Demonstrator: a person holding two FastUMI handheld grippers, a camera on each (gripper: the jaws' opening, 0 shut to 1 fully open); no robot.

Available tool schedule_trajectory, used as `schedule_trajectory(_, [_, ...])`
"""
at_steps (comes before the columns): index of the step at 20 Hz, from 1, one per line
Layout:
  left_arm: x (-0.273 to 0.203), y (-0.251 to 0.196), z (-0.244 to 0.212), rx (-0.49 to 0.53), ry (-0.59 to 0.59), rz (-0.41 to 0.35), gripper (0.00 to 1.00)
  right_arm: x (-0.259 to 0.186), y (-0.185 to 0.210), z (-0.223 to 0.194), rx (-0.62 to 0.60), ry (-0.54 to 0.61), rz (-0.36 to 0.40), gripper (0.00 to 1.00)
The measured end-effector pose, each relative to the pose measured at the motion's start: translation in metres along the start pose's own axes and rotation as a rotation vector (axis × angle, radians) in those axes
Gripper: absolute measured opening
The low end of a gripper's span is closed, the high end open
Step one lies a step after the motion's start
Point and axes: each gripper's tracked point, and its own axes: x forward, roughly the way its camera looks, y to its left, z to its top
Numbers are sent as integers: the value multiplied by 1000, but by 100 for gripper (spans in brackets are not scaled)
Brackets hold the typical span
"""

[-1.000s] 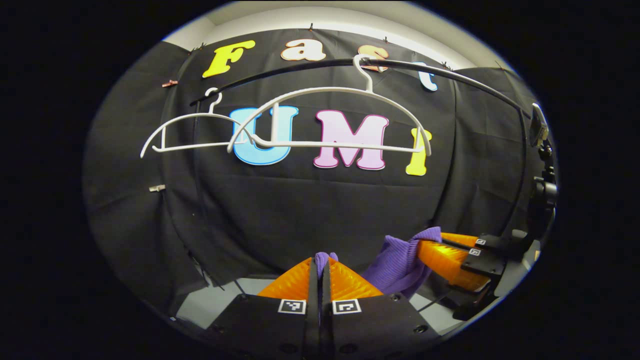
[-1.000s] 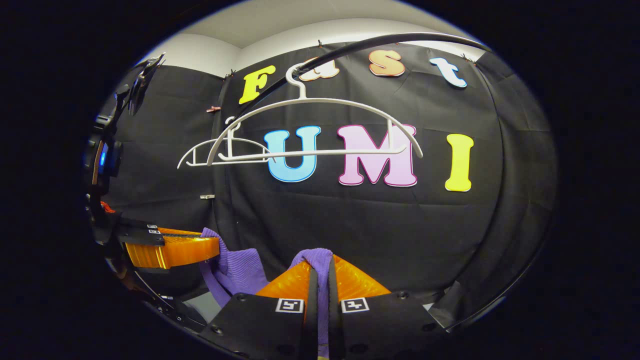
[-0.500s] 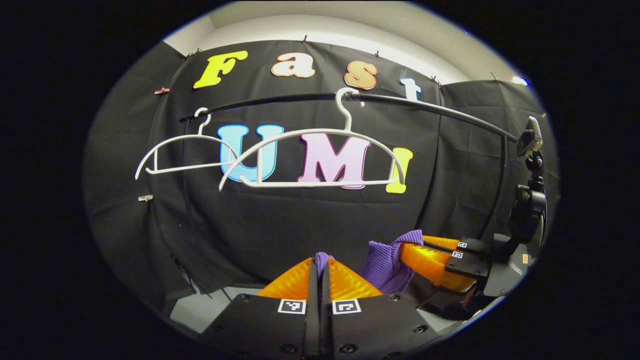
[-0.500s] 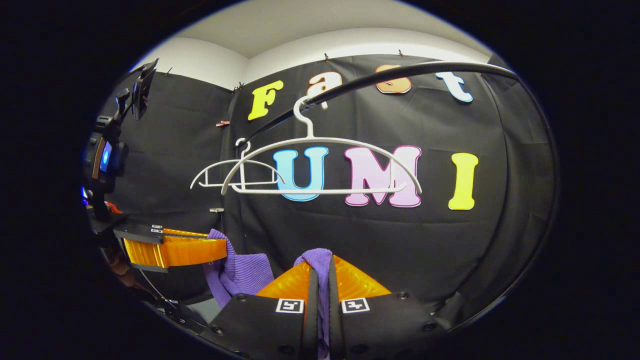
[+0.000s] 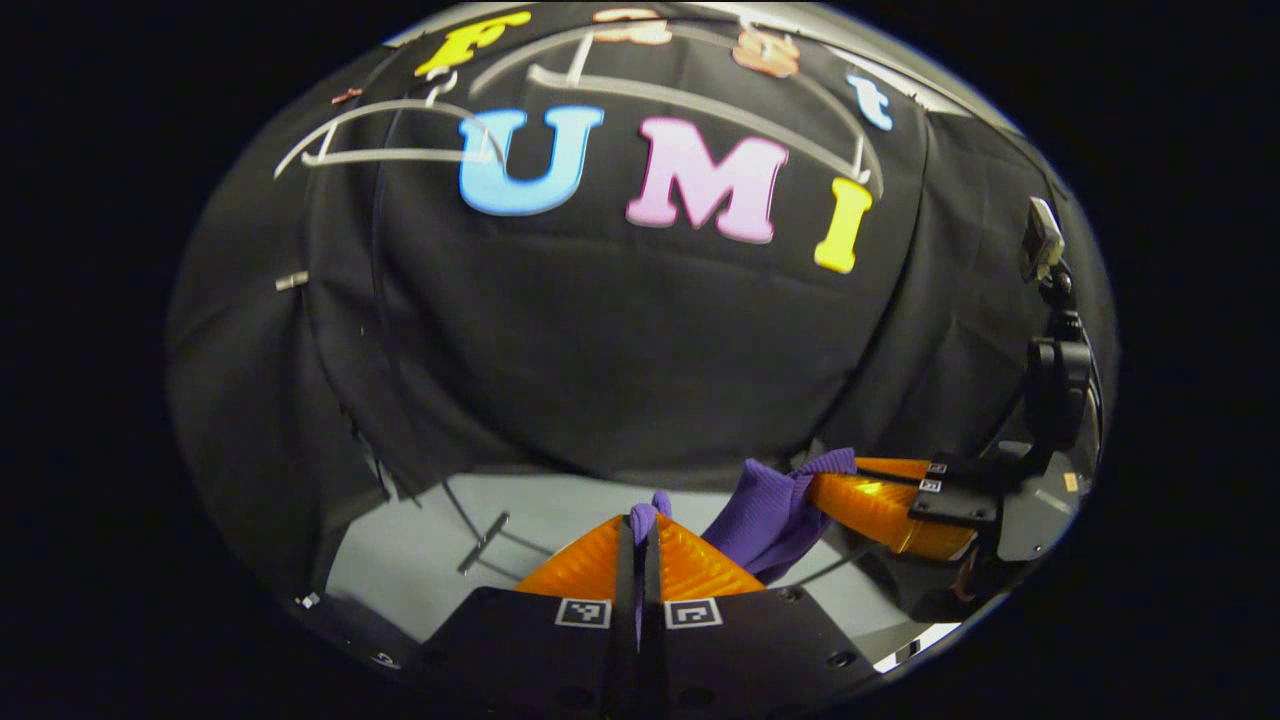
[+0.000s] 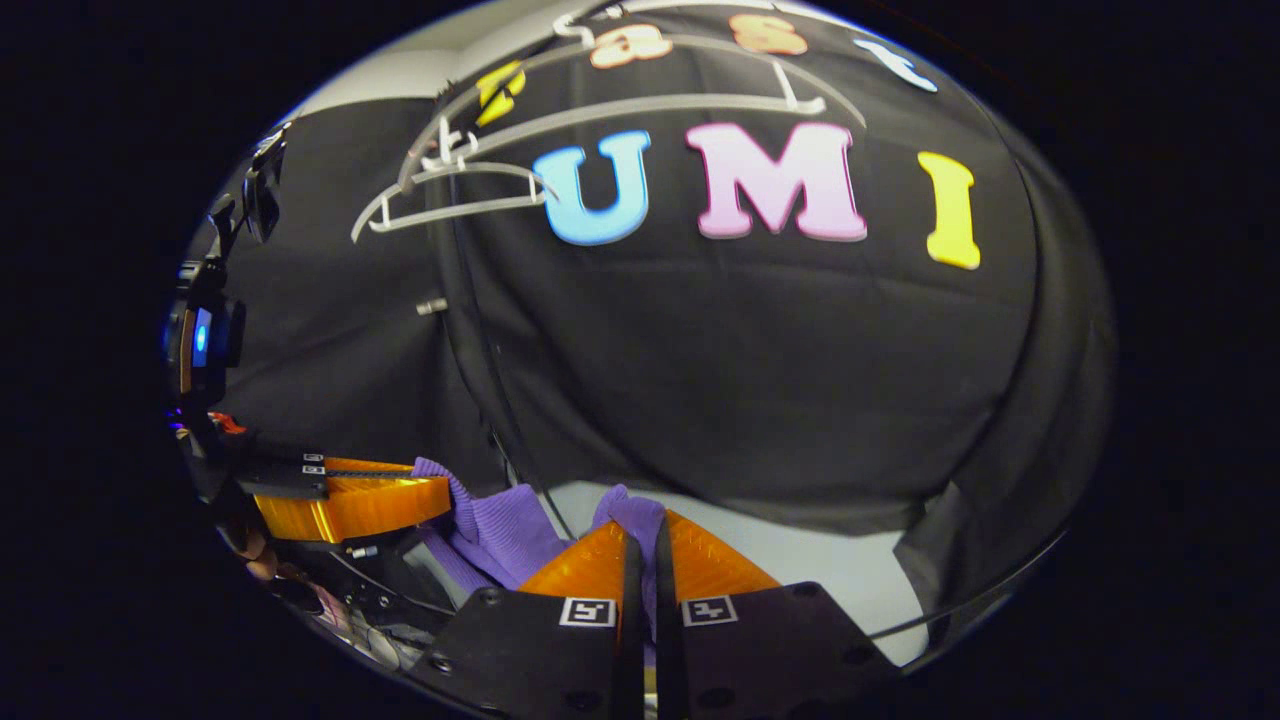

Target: Grasp the clothes on the hanger with both hands and then place them into the laundry hamper below.

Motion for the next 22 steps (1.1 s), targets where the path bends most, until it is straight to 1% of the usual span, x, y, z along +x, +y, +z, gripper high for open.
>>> schedule_trajectory(1, [16,1,-21,15,45,5,5,9,-4,-24,-7,53,-11,10])
schedule_trajectory(2, [29,2,-40,20,94,5,7,16,-6,-47,-16,104,-21,9])
schedule_trajectory(4, [48,7,-73,11,190,13,3,28,-15,-87,-28,199,-44,10])
schedule_trajectory(5, [57,10,-87,11,231,17,5,33,-18,-105,-22,242,-55,10])
schedule_trajectory(8, [74,17,-132,16,330,36,5,42,-26,-146,-10,336,-88,11])
schedule_trajectory(9, [79,16,-144,10,351,44,5,42,-29,-155,-9,364,-92,11])
schedule_trajectory(11, [89,18,-151,-15,364,56,5,46,-36,-168,-8,395,-108,11])
schedule_trajectory(13, [89,22,-144,-39,338,64,10,44,-38,-167,-1,398,-112,12])
schedule_trajectory(14, [90,23,-137,-46,321,70,7,46,-39,-165,5,387,-113,14])
schedule_trajectory(15, [93,24,-129,-47,316,78,29,46,-39,-159,13,373,-120,30])
schedule_trajectory(17, [92,24,-119,-45,325,99,75,50,-43,-153,16,359,-128,72])
schedule_trajectory(18, [99,29,-124,-44,326,103,98,49,-45,-152,4,360,-136,93])
schedule_trajectory(19, [98,30,-127,-43,330,101,94,49,-48,-153,-11,361,-145,92])
schedule_trajectory(20, [94,30,-129,-41,334,97,95,48,-48,-151,-16,364,-148,99])
schedule_trajectory(22, [94,29,-133,-27,344,95,95,48,-50,-151,-11,368,-157,99])
